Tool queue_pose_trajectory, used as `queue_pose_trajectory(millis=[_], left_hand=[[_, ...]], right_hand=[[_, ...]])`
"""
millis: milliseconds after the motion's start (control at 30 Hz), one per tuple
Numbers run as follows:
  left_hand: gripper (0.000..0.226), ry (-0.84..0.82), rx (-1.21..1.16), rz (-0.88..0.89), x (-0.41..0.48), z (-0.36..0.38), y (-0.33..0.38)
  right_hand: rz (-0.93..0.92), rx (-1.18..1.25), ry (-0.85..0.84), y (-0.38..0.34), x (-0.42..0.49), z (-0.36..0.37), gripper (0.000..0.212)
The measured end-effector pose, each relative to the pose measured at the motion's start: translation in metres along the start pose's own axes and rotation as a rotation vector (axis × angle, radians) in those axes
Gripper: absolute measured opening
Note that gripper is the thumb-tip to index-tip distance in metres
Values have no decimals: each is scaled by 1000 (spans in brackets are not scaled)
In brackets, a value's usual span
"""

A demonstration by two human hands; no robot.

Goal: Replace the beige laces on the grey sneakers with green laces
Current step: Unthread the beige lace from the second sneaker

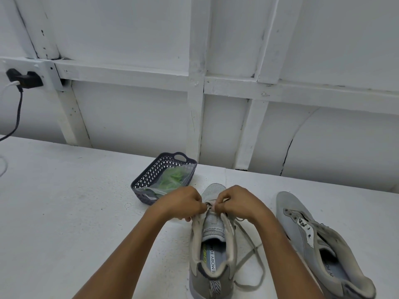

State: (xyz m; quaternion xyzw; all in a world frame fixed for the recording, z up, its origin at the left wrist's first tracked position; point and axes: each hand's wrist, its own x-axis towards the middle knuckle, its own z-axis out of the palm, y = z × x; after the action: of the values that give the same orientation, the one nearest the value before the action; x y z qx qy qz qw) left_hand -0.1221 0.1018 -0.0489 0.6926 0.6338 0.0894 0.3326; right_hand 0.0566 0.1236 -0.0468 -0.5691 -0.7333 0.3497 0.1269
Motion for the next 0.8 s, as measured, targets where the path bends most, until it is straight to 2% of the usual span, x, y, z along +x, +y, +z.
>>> queue_pose_trajectory(millis=[133,200,367,433,633,800], left_hand=[[25,7,-23,-6,-1,1,-3],[25,13,-44,-13,-1,1,-4],[25,-4,-35,-11,1,0,-2],[25,-10,-22,-10,1,0,0],[22,-28,-10,-11,3,0,5],[24,-18,21,-6,2,1,6]], right_hand=[[-30,291,54,7,1,1,21],[-13,514,107,12,1,-1,25],[-83,1186,-2,19,-9,-5,27],[-79,1235,48,21,-12,-4,25],[-25,1139,256,23,-10,8,24],[9,1412,368,18,-8,0,22]])
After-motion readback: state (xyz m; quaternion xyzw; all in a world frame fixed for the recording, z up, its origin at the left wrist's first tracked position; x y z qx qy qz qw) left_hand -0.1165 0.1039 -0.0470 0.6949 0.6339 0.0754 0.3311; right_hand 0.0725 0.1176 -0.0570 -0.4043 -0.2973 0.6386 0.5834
